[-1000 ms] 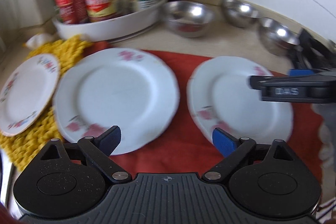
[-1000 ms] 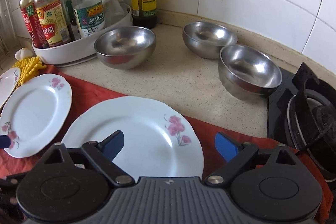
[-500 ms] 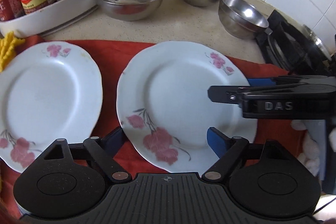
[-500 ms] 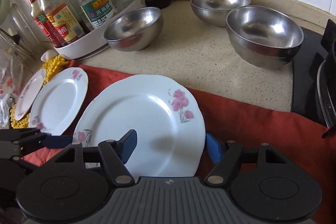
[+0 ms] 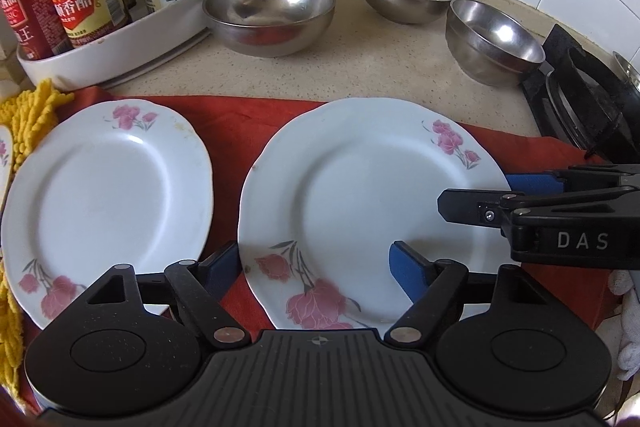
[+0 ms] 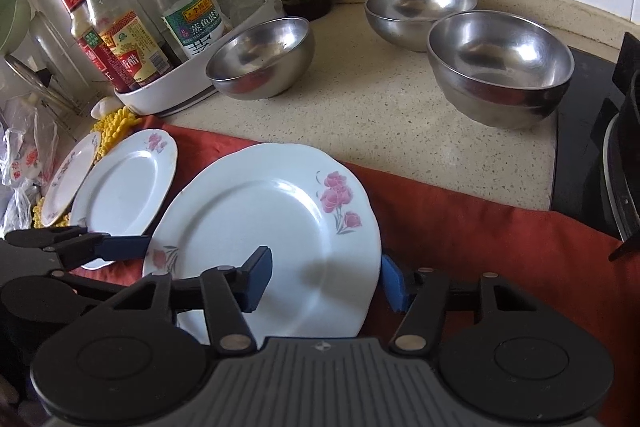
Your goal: Organize plates and bowls
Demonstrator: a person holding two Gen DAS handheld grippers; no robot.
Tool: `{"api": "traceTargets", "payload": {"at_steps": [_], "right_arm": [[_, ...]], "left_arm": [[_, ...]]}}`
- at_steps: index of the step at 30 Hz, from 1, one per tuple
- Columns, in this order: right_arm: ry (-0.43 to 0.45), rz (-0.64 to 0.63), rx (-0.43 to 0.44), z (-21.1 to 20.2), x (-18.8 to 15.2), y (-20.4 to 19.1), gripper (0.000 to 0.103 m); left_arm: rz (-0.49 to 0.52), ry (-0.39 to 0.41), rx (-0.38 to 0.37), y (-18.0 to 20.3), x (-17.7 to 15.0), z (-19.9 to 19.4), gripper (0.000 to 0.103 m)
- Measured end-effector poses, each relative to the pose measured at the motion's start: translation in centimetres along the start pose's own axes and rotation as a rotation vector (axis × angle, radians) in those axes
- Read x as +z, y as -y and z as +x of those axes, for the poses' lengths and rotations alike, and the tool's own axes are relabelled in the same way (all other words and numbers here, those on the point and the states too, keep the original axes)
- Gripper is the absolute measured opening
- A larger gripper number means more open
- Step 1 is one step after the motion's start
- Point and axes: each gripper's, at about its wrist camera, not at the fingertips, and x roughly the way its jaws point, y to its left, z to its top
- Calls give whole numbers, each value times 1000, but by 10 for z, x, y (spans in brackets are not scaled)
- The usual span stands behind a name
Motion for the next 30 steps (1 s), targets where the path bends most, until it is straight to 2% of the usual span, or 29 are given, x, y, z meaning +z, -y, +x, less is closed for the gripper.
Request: {"api": "traceTargets", "payload": {"at_steps": [7, 14, 18, 20, 23, 27, 30], "right_arm": [[-41, 46, -12, -22, -16, -9, 56], [-146, 66, -30, -23, -28, -12, 55], [-85, 54, -81, -28, -20, -10, 55], [-54, 38, -104, -31, -13, -11, 55], [-29, 14, -93, -29, -3, -16, 55], [6, -77, -40, -21, 9, -36, 55], [22, -135, 13, -9, 18, -54, 55]], "left_arm": [[91, 19, -15, 5, -3, -17, 85], [122, -11, -90, -2, -5, -18, 84], [111, 1, -109, -8, -6, -20, 82], [103, 27, -88, -12, -6, -25, 86], [91, 48, -39, -15, -8, -29, 86], [55, 70, 9, -24, -11, -37, 86], [24, 82, 74, -32, -13, -43, 88]]}}
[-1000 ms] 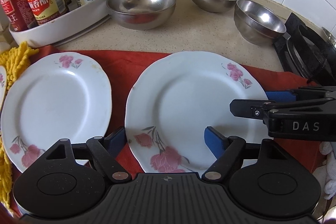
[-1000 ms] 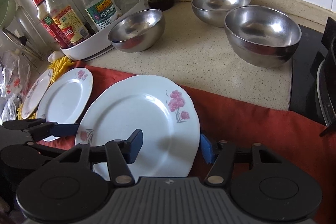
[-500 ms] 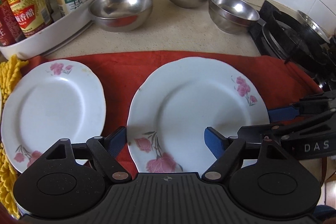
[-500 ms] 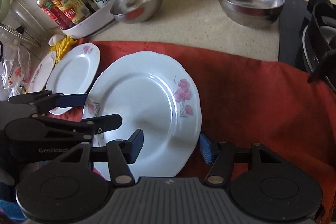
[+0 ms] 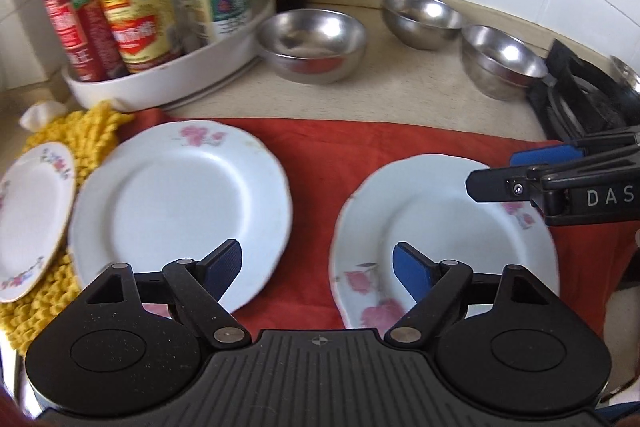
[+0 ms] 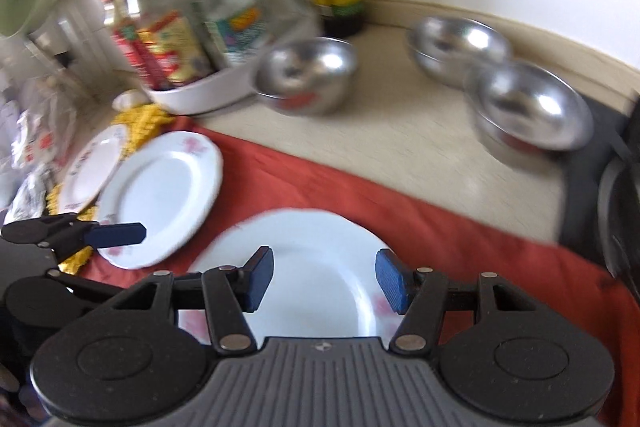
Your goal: Organize plates and bowls
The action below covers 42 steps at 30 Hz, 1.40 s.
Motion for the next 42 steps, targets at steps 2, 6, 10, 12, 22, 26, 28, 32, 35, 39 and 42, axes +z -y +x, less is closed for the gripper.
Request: {"api": "traceTargets", "payload": {"at_steps": [2, 6, 10, 12, 22, 26, 28, 32, 35, 39, 42], "right_arm": [[8, -28, 30, 9, 7, -10, 55], [8, -91, 73, 28, 16, -30, 55], [-3, -133, 105, 41, 21, -45, 55], [-7, -150, 111, 47, 24, -52, 55], [-52, -193, 122, 77, 32, -70, 55], [-60, -206, 131, 86, 36, -76, 55], [-66, -216, 138, 92, 38, -80, 55], [-86, -208, 155, 100, 42, -85, 55], [-98, -217, 167, 106, 43, -89, 55], [-112, -211, 171, 111, 43, -90, 56], [-120, -207, 177, 111, 44, -89, 56]], "left_arm": [[-30, 1, 39, -9, -2, -2, 88], [-115, -11, 120, -33, -8, -5, 88], [-203, -23, 180, -58, -15, -8, 88], [-236, -30, 199, -67, -20, -9, 88], [-341, -63, 235, -100, -29, -1, 88], [-362, -62, 227, -109, -27, 3, 89], [-370, -61, 222, -112, -27, 4, 88], [-378, -64, 208, -117, -23, 9, 87], [-383, -65, 197, -120, -21, 14, 87], [-397, -62, 174, -123, -18, 17, 87], [-388, -62, 172, -121, -15, 19, 87]]}}
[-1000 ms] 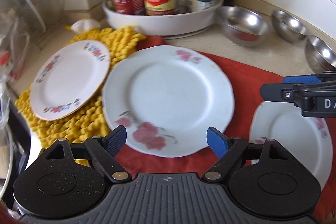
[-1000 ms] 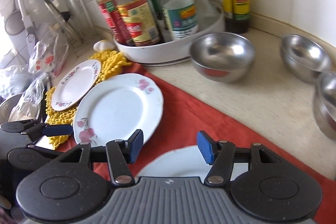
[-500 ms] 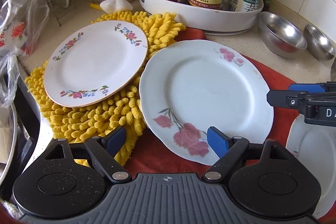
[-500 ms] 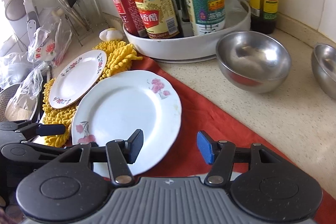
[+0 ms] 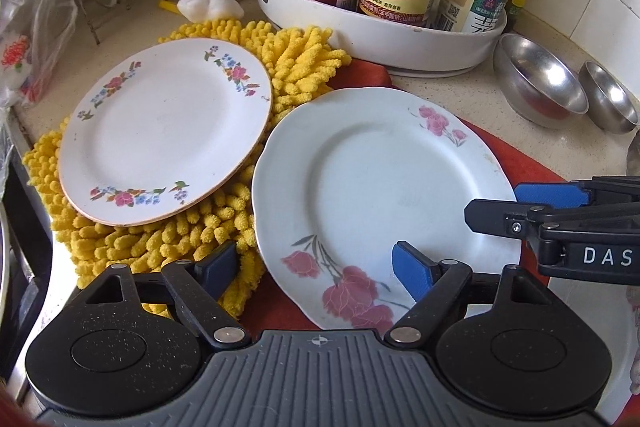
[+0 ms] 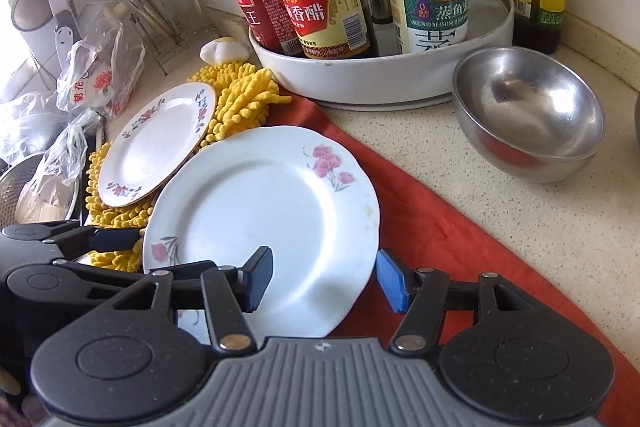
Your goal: Organize plates and bowls
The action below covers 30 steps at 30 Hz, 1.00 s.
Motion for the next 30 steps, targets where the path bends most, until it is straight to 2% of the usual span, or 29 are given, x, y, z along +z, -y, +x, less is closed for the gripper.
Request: {"api": "traceTargets", "payload": {"at_steps": [6, 17, 30], "right_arm": [[-27, 51, 33, 7, -2, 7, 55], [-26, 39, 26, 6, -3, 5, 53], [-26, 37, 10, 5, -3, 6, 45]], "left_arm": [[-1, 4, 3, 2, 3, 3, 88], [-5, 10, 5, 3, 2, 3, 88], [22, 18, -4, 4, 0, 3, 90]]}}
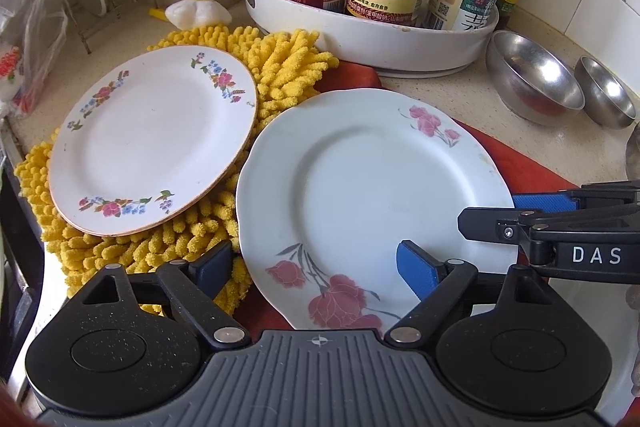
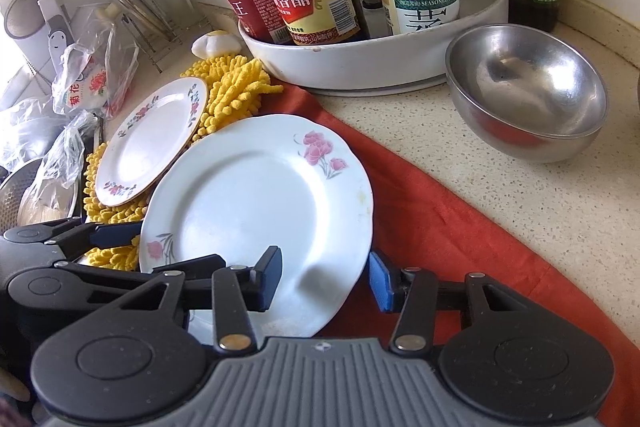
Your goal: Organize plates and bowls
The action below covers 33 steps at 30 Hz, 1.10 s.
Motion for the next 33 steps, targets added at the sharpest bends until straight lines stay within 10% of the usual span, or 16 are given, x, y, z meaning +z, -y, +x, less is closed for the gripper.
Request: {"api": "traceTargets", "payload": {"at_steps": [14, 33], "right_arm": [[4, -26, -25, 1, 0, -5, 44], [23, 22, 4, -11, -5, -4, 43]], "left_arm": [[46, 24, -42, 3, -2, 7, 103], [47, 32, -46, -2, 0, -6, 92]]}}
